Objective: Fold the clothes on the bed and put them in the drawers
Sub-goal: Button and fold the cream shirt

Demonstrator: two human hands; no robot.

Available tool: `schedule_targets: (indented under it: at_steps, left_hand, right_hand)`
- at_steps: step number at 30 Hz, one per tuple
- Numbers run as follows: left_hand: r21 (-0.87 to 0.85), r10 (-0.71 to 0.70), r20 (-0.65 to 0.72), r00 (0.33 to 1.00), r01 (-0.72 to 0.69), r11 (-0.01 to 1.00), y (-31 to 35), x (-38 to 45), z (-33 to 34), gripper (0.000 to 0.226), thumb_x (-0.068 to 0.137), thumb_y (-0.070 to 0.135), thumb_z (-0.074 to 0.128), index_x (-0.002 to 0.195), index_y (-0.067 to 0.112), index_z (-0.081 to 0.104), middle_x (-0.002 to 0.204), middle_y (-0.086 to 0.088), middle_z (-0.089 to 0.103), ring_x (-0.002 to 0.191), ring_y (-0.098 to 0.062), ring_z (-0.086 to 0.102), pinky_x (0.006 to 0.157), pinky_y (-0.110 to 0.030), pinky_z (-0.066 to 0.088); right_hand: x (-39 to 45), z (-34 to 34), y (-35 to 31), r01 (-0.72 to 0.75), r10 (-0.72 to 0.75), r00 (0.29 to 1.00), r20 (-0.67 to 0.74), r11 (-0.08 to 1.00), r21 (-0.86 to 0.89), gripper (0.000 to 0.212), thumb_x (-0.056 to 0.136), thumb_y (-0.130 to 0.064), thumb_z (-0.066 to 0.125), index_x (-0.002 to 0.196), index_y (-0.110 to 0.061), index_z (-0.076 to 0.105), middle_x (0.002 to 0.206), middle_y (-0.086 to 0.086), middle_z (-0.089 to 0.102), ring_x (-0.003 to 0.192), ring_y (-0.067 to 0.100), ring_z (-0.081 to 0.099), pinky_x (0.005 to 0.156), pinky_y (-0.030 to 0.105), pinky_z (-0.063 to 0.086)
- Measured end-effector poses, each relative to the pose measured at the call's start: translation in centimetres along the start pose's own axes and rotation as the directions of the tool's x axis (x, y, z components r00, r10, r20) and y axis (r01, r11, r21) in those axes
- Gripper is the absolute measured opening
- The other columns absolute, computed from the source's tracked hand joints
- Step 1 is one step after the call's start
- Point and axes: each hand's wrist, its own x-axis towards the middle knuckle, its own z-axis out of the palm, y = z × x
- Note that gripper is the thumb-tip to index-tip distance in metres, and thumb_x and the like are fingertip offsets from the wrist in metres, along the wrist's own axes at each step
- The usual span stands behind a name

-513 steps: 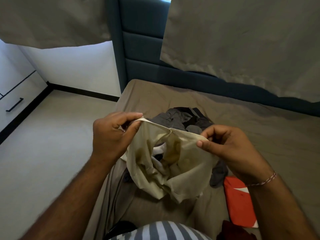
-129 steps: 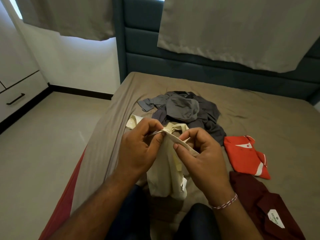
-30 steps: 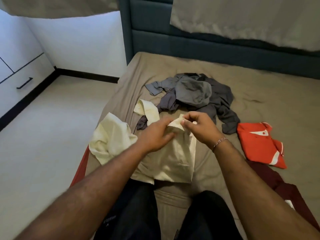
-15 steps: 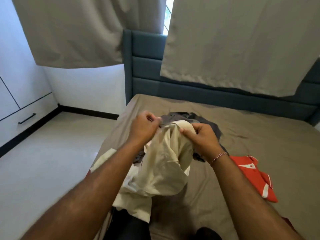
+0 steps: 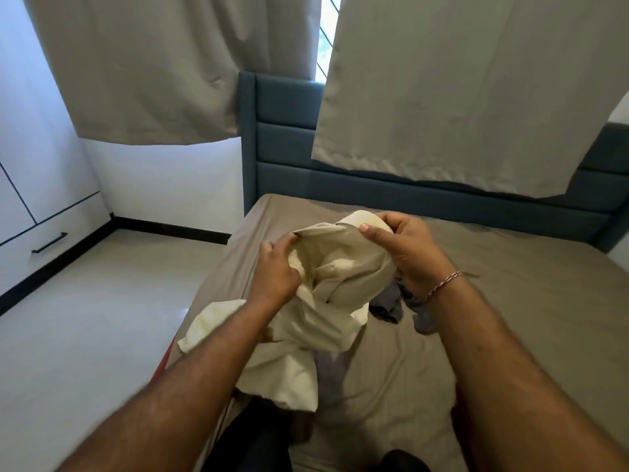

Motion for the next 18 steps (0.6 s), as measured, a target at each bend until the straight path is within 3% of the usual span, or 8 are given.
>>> schedule_targets:
  at_steps: [2,3,6,8,10,14,16,18]
  left_hand:
    - [-0.005,-0.025,0.055,0.998,0.025,1.0,-0.1,1.2,-1.6,0.049,0.081,-0.01,0.059,0.105,0.028,0.078,0.11,0.005,0.071,0.097,-0.013,0.065,0.082,-0.013,0.05]
    - [-0.006,-0.05,0.089,0.995,0.051,0.999,-0.1,1.9,-2.4,0.042,0.083,-0.009,0.061,0.086,0.028,0.079,0.097,0.006,0.075,0.089,-0.014,0.067,0.082,-0.021,0.057]
    - [-0.261,-0.216,0.049,0.975,0.221,0.94,0.4,3.7,-5.3,0.039,0.085,-0.007,0.057,0.065,0.021,0.075,0.078,-0.003,0.073,0.079,-0.026,0.068,0.067,-0.038,0.06]
    - [-0.534,-0.264,0.055,0.963,0.252,0.807,1.5,4.0,-6.9,0.041,0.083,-0.006,0.047,0.062,0.02,0.072,0.072,-0.002,0.069,0.072,-0.024,0.062,0.056,-0.031,0.055]
    - [-0.621,-0.205,0.092,0.974,0.217,0.753,2.5,3.8,-8.0,0.036,0.078,0.001,0.043,0.061,0.021,0.068,0.064,0.001,0.061,0.065,-0.02,0.056,0.051,-0.026,0.049]
    - [-0.672,0.036,0.241,0.97,0.14,0.727,2.9,4.2,-10.9,0.02,0.086,0.035,0.058,0.084,0.022,0.074,0.077,0.004,0.066,0.067,-0.013,0.061,0.055,-0.024,0.051]
    - [-0.336,0.165,0.36,0.918,-0.037,0.941,2.4,4.9,-12.3,0.03,0.085,0.055,0.074,0.11,0.038,0.07,0.094,0.017,0.068,0.081,-0.007,0.067,0.064,-0.018,0.052]
    - [0.244,0.158,0.435,0.886,-0.285,0.927,2.0,5.7,-12.6,0.042,0.079,0.05,0.085,0.114,0.045,0.063,0.105,0.02,0.064,0.089,-0.009,0.062,0.073,-0.02,0.049]
  right_hand:
    - [0.4,-1.0,-1.2,0.079,-0.074,0.997,0.028,0.943,-0.323,0.03,0.079,-0.033,0.088,0.105,-0.026,0.076,0.098,-0.004,0.077,0.086,0.01,0.072,0.072,0.03,0.062]
    - [0.7,-1.4,-1.6,0.095,-0.08,0.995,0.051,0.827,-0.554,0.038,0.075,-0.036,0.089,0.109,-0.031,0.073,0.099,-0.01,0.074,0.088,0.008,0.07,0.075,0.028,0.061]
    - [1.1,-2.1,-1.6,-0.045,0.008,0.999,-0.045,0.117,-0.992,0.042,0.077,-0.045,0.078,0.116,-0.034,0.064,0.101,-0.008,0.066,0.091,0.018,0.064,0.077,0.035,0.055]
    - [1.0,-2.1,-0.1,-0.176,0.021,0.984,-0.177,-0.012,-0.984,0.031,0.084,-0.038,0.069,0.113,-0.028,0.067,0.097,0.0,0.066,0.089,0.026,0.065,0.074,0.035,0.053]
    - [0.9,-2.2,2.0,-0.236,-0.018,0.971,-0.239,0.09,-0.968,0.026,0.086,-0.032,0.066,0.111,-0.025,0.071,0.098,0.004,0.071,0.09,0.029,0.068,0.072,0.034,0.053]
    - [1.1,-3.5,4.8,-0.342,0.012,0.922,-0.388,0.497,-0.798,0.014,0.084,-0.032,0.062,0.094,-0.026,0.069,0.086,0.004,0.07,0.083,0.03,0.067,0.07,0.034,0.054]
    - [1.2,-3.4,6.2,-0.377,0.051,0.89,-0.454,0.643,-0.667,0.012,0.086,-0.029,0.056,0.091,-0.024,0.065,0.09,0.005,0.068,0.086,0.031,0.063,0.07,0.033,0.046]
    - [1.4,-2.3,7.1,-0.354,0.096,0.846,-0.525,0.837,-0.417,0.015,0.091,-0.024,0.053,0.101,-0.022,0.064,0.096,0.005,0.066,0.091,0.028,0.059,0.074,0.033,0.044]
